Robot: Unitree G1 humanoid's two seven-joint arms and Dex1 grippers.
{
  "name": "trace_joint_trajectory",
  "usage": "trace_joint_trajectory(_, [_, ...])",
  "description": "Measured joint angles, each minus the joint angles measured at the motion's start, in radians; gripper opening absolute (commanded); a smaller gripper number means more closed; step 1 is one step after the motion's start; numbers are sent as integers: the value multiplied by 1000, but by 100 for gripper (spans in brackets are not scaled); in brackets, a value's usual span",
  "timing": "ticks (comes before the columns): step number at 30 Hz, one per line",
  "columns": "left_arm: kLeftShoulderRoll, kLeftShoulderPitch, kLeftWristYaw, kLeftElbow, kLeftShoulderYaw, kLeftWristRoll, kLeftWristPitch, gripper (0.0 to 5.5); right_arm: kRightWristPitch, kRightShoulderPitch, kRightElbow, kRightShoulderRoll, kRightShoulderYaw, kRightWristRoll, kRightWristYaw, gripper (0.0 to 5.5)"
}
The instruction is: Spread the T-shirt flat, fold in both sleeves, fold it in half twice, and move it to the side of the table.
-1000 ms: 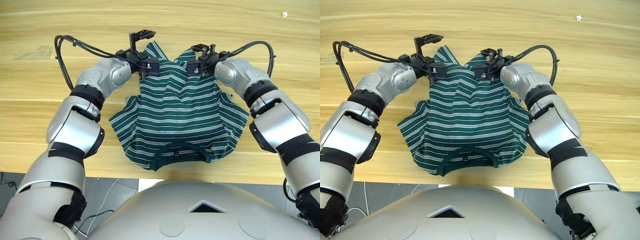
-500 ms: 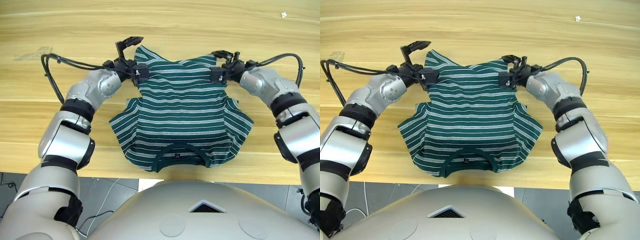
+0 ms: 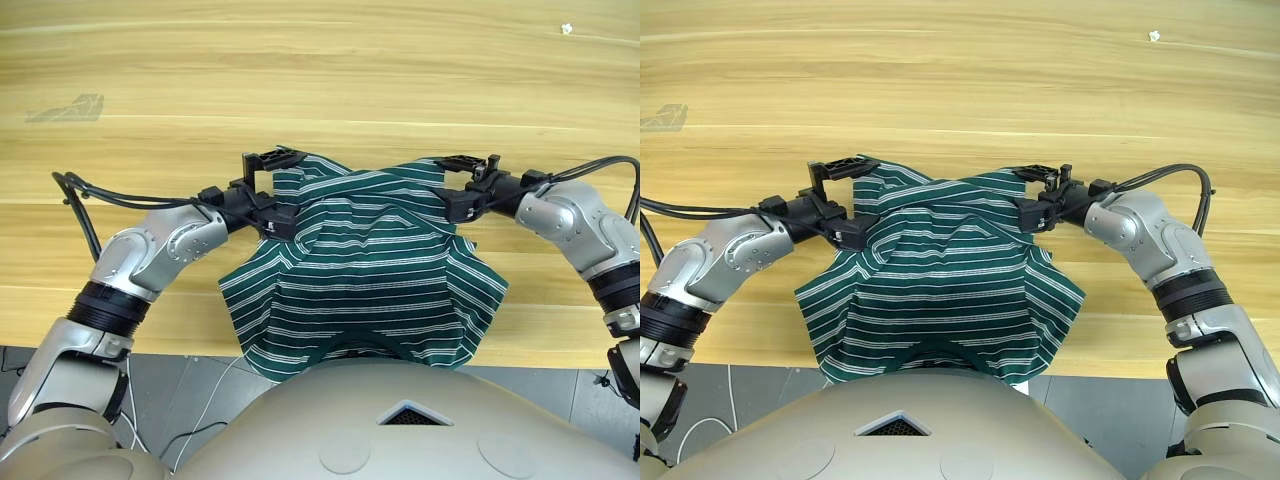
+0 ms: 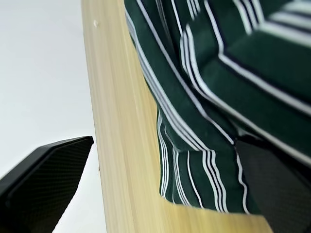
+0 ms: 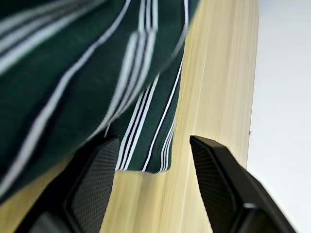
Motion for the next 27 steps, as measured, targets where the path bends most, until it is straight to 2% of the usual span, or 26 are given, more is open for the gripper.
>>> trace_joint_trajectory(6, [-15,-23,-45,1,14,2,20,539,17,6,-50,-8,-35,-2,37,269])
trace_joint_trajectory(8, [-62,-89,-47,43,41,-23,33,539,25,4,-71,-8,-45,-2,55,269])
trace_joint_trajectory(13, [-145,-141,-220,-19,105,-399,69,539,25,-49,-77,8,-45,-27,70,269])
trace_joint_trajectory(17, [-147,-141,-295,-68,141,-512,87,539,23,-118,-42,42,-45,-39,67,269])
trace_joint_trajectory(21, [-152,-186,-294,26,146,-460,61,539,15,-171,49,88,-42,-45,44,269])
trace_joint_trajectory(27, [-177,-345,-124,479,56,-177,-91,539,-17,-218,175,138,-6,-83,8,269])
